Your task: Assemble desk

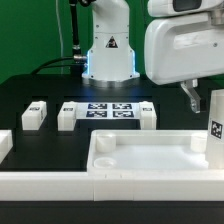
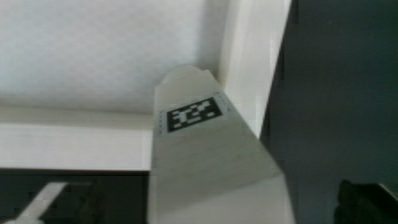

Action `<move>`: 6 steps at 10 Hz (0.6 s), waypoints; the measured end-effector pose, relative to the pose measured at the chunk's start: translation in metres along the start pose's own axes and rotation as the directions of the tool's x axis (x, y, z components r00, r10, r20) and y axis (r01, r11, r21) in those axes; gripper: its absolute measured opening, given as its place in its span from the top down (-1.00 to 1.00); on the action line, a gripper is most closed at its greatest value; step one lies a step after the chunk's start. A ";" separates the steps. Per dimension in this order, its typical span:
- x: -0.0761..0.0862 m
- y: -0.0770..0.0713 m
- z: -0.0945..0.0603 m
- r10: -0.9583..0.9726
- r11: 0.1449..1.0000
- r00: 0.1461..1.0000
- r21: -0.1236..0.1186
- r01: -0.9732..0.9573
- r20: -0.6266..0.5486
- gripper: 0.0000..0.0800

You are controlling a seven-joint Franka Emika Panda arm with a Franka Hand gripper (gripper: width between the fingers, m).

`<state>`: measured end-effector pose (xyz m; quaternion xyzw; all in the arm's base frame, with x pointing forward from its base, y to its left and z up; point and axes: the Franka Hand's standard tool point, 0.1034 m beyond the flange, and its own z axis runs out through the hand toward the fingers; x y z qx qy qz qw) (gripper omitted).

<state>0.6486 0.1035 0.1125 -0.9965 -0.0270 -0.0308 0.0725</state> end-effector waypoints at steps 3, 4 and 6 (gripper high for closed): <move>0.000 0.001 0.000 0.084 0.996 0.996 -0.002 -0.084 0.000 0.03; 0.000 0.003 0.000 0.173 0.985 0.985 -0.004 -0.173 -0.002 0.26; 0.001 0.004 -0.001 0.304 0.953 0.953 -0.004 -0.304 -0.004 0.26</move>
Offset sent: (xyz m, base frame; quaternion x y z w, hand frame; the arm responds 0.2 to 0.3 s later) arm 0.0000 0.0000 0.0000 0.0000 0.0000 0.1938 0.9810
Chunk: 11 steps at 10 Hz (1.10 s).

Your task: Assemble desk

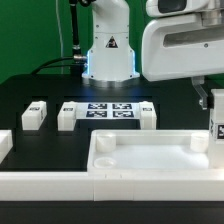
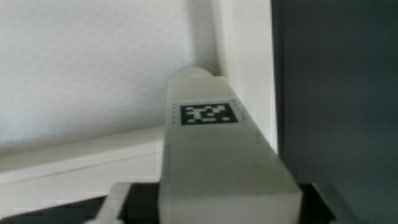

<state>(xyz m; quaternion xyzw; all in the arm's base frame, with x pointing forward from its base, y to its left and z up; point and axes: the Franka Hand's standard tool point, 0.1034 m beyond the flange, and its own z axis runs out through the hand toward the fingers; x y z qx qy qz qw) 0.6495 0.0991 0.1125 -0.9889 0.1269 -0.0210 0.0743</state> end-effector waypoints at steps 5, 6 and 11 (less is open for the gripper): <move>-0.001 0.000 0.001 0.583 0.812 0.812 0.001 -0.583 0.011 0.26; -0.003 -0.004 0.001 0.708 0.706 0.706 -0.007 -0.708 0.019 0.26; -0.001 -0.009 0.003 0.970 0.227 0.227 0.009 -0.974 0.085 0.26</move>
Offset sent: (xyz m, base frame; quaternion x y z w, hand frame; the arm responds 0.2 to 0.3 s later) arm 0.0051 -0.0030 -0.0002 0.0112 0.0093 0.3640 0.9313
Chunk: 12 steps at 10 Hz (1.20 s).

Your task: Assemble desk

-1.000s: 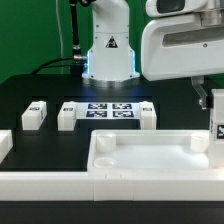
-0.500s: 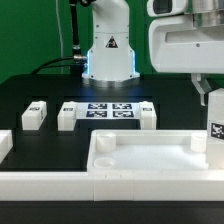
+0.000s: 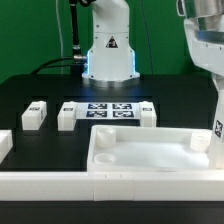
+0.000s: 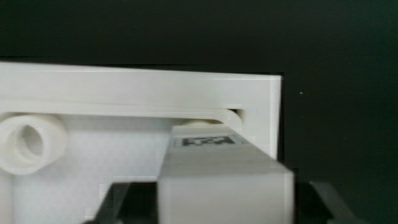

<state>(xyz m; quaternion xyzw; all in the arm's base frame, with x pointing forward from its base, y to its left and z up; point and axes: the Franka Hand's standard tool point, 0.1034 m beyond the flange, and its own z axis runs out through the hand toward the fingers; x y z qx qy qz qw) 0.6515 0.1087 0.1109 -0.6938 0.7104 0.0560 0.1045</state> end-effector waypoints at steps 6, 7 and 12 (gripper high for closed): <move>0.001 0.000 0.001 0.148 0.989 0.989 0.001 -0.148 0.018 0.26; 0.001 0.000 0.001 0.145 0.989 0.989 0.001 -0.145 0.018 -0.26; -0.007 0.000 -0.027 -0.169 0.986 0.985 0.004 0.169 0.032 -0.62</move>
Offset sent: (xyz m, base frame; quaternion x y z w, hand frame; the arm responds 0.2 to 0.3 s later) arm -0.0053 -0.0058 -0.0040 -0.0059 0.0293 0.0915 0.9954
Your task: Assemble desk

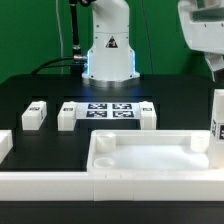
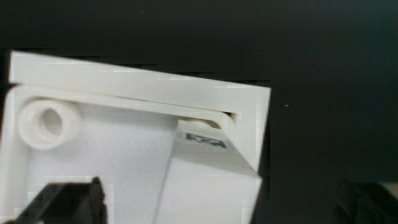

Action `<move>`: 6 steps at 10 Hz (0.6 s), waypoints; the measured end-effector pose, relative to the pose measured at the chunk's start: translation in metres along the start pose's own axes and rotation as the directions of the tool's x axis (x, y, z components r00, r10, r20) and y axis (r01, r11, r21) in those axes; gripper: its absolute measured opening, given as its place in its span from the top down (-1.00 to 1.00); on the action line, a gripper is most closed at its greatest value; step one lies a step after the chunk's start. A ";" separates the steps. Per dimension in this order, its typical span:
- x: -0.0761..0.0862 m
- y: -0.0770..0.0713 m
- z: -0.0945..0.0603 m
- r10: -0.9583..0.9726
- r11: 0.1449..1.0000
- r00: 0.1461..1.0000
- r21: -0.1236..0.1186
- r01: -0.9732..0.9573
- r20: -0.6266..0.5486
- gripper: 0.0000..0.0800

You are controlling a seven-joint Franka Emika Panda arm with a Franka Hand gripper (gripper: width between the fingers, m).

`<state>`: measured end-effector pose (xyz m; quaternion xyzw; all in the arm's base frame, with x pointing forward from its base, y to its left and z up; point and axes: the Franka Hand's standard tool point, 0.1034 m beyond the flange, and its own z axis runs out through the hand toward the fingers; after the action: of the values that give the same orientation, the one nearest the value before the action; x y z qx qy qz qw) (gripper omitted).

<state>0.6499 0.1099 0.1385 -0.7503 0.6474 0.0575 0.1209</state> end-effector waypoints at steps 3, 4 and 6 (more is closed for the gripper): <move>0.000 0.001 0.004 0.024 1.000 1.000 -0.005 -0.024 0.001 -0.62; 0.000 0.002 0.005 0.018 1.000 1.000 -0.006 -0.018 0.001 -0.62; 0.003 0.003 0.011 -0.191 0.981 0.982 -0.048 0.190 -0.011 -0.62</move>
Offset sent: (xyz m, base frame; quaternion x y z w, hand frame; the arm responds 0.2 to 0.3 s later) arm 0.0000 0.0000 0.0000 0.0000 0.0000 0.0000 1.0000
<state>0.6483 0.1092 0.1272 -0.8118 0.5720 0.0551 0.1031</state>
